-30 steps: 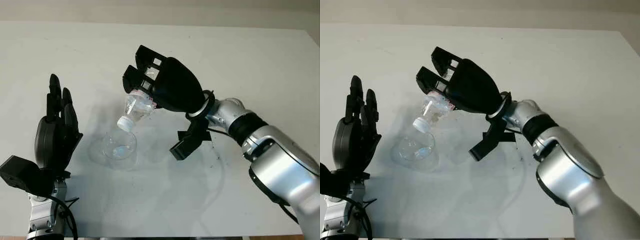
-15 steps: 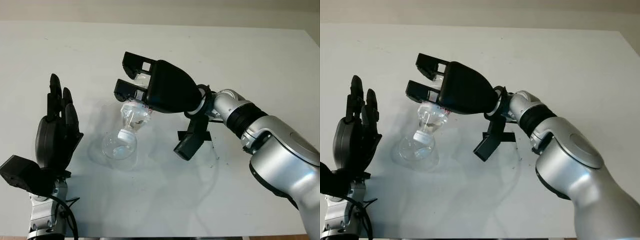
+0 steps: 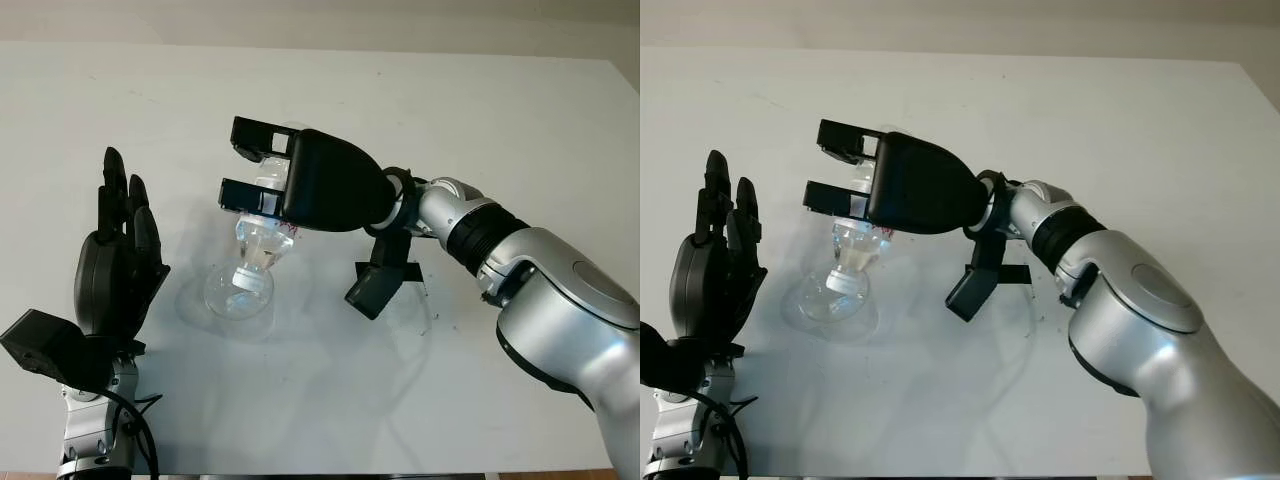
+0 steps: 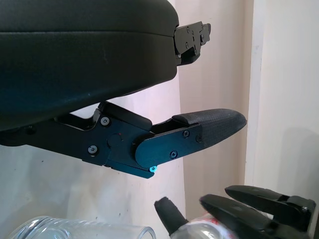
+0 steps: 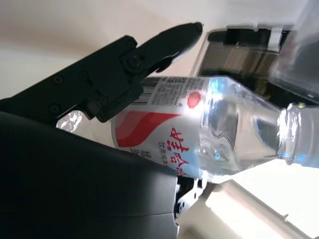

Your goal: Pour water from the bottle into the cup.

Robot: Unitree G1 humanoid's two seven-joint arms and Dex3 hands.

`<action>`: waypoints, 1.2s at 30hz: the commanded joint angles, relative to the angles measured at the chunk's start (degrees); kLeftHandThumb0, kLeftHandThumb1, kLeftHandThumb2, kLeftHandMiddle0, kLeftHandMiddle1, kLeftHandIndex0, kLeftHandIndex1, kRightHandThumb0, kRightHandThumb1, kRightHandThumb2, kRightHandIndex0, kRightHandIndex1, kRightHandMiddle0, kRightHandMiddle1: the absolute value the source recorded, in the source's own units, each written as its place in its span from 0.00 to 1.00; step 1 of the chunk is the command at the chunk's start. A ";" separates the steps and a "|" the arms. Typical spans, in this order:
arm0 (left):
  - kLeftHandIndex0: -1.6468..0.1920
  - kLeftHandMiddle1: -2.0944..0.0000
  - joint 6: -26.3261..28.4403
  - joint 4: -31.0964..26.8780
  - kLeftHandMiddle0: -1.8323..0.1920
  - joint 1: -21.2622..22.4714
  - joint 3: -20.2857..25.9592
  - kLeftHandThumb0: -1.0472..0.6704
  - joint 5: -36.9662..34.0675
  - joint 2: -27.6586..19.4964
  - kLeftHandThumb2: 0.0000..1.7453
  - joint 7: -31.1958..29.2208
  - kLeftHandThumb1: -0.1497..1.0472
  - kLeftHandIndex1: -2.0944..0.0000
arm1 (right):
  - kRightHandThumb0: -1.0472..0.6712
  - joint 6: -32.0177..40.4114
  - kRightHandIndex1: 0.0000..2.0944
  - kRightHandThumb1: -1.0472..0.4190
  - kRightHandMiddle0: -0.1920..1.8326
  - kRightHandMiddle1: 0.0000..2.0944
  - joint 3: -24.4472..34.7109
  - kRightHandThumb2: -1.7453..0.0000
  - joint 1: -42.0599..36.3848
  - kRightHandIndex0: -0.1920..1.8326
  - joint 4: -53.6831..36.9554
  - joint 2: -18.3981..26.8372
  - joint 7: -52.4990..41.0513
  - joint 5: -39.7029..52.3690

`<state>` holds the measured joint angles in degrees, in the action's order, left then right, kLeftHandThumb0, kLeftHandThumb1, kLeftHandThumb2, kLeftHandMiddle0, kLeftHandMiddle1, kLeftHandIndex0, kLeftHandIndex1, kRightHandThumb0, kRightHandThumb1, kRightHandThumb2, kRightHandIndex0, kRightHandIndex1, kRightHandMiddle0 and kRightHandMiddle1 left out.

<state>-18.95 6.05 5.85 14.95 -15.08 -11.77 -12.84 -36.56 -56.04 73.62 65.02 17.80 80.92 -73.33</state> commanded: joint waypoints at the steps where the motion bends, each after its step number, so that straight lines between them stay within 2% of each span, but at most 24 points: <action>1: 1.00 1.00 -0.77 0.33 1.00 0.32 0.03 0.20 0.39 0.09 0.38 -0.04 1.00 1.00 | 0.32 -4.30 1.00 0.00 0.54 0.99 4.16 0.83 -0.42 0.70 1.96 -0.81 -3.39 5.68; 3: 1.00 1.00 -0.78 0.51 1.00 0.43 0.08 0.20 0.38 0.10 0.38 0.00 1.00 1.00 | 0.34 -10.31 1.00 0.00 0.61 1.00 9.63 0.79 -1.95 0.72 3.84 -1.45 -11.71 14.33; 6: 1.00 1.00 -0.60 0.26 1.00 0.23 0.18 0.20 0.24 0.02 0.38 -0.08 1.00 1.00 | 0.36 -18.49 1.00 0.00 0.63 1.00 19.93 0.78 -4.80 0.74 5.08 -2.74 -31.80 31.27; 12: 1.00 1.00 -0.56 0.45 1.00 0.56 0.11 0.20 0.11 -0.21 0.39 -0.56 1.00 1.00 | 0.38 -16.29 1.00 0.00 0.60 1.00 35.02 0.75 -9.65 0.75 0.63 -5.31 -64.38 56.85; 17: 1.00 1.00 -0.72 1.25 1.00 0.72 0.55 0.20 -0.27 -0.57 0.38 -1.25 1.00 1.00 | 0.38 -4.60 1.00 0.00 0.56 1.00 44.30 0.75 -14.28 0.71 -7.37 -7.24 -78.71 69.24; 21: 1.00 1.00 -0.60 0.87 1.00 0.39 0.73 0.21 -0.26 -1.08 0.39 -1.91 1.00 1.00 | 0.38 15.52 1.00 0.00 0.57 1.00 51.01 0.73 -19.93 0.70 -19.03 -9.41 -89.39 81.34; 24: 1.00 1.00 -0.29 1.21 1.00 0.71 0.86 0.21 -1.24 -1.19 0.39 -3.02 1.00 1.00 | 0.38 35.08 1.00 0.00 0.59 1.00 54.04 0.71 -25.13 0.71 -31.65 -9.47 -92.96 88.60; 27: 1.00 1.00 -0.35 1.47 1.00 0.85 0.91 0.21 -1.09 -1.29 0.39 -3.32 1.00 1.00 | 0.39 48.26 1.00 0.00 0.62 1.00 56.46 0.69 -29.97 0.72 -42.35 -8.15 -95.03 93.74; 31: 1.00 1.00 -0.31 2.10 1.00 1.19 0.99 0.20 -1.28 -1.50 0.40 -3.70 1.00 1.00 | 0.38 54.97 1.00 0.00 0.62 1.00 59.14 0.70 -35.26 0.72 -51.53 -5.89 -96.40 95.23; 36: 1.00 1.00 -1.41 3.63 1.00 1.56 1.52 0.21 -1.95 -1.72 0.41 -5.14 1.00 1.00 | 0.39 49.41 1.00 0.00 0.58 1.00 58.56 0.72 -42.59 0.71 -58.62 -3.55 -98.00 89.75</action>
<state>-19.50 8.88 7.36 16.08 -16.63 -13.38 -17.60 14.36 2.69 33.01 8.92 13.54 -16.36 17.18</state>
